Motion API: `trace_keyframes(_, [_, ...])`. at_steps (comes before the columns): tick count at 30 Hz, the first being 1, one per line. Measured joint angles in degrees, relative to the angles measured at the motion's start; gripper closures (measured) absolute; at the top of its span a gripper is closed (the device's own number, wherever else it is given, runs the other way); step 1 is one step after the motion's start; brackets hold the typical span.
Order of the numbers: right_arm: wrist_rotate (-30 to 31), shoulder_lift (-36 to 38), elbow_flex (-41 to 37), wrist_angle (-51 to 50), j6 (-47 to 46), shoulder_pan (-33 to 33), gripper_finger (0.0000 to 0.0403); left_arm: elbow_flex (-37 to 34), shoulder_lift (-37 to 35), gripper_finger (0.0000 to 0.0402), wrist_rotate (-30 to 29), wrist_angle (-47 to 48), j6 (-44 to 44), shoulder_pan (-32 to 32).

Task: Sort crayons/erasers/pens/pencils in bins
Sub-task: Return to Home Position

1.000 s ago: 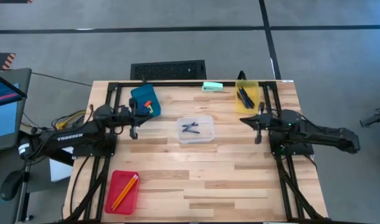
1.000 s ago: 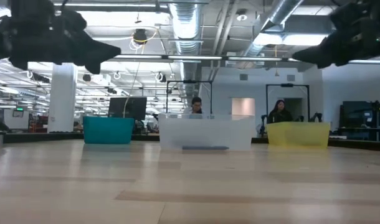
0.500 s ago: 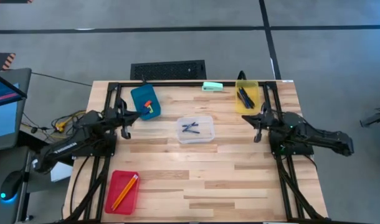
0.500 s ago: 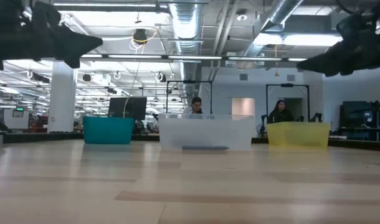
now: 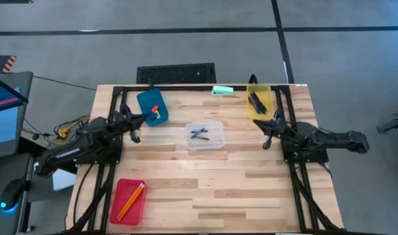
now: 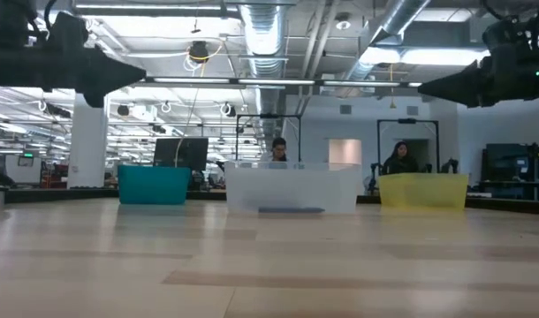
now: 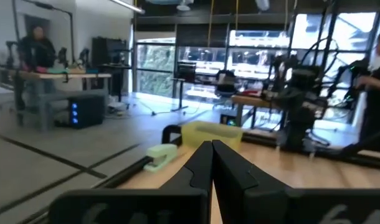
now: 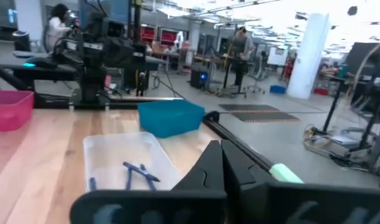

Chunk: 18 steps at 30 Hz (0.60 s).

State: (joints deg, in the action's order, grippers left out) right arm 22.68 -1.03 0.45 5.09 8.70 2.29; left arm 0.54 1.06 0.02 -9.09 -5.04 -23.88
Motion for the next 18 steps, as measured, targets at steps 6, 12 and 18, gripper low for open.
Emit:
trace_keyframes(6, [0.21, 0.86, 0.06, -1.19, 0.73, -2.15, 0.0401, -0.02, 0.03, 0.0401, -4.98, 1.94, 2.96, 2.55])
trace_keyframes(12, [1.29, 0.28, 0.06, -1.34, 0.05, 0.93, 0.0389, -0.07, 0.0, 0.0401, -5.52, 3.77, 3.75, 2.63])
trace_keyframes(18, [1.28, 0.17, 0.06, -1.47, 2.2, 3.18, 0.0391, -0.07, 0.26, 0.0401, -4.79, 6.94, 3.78, 2.63])
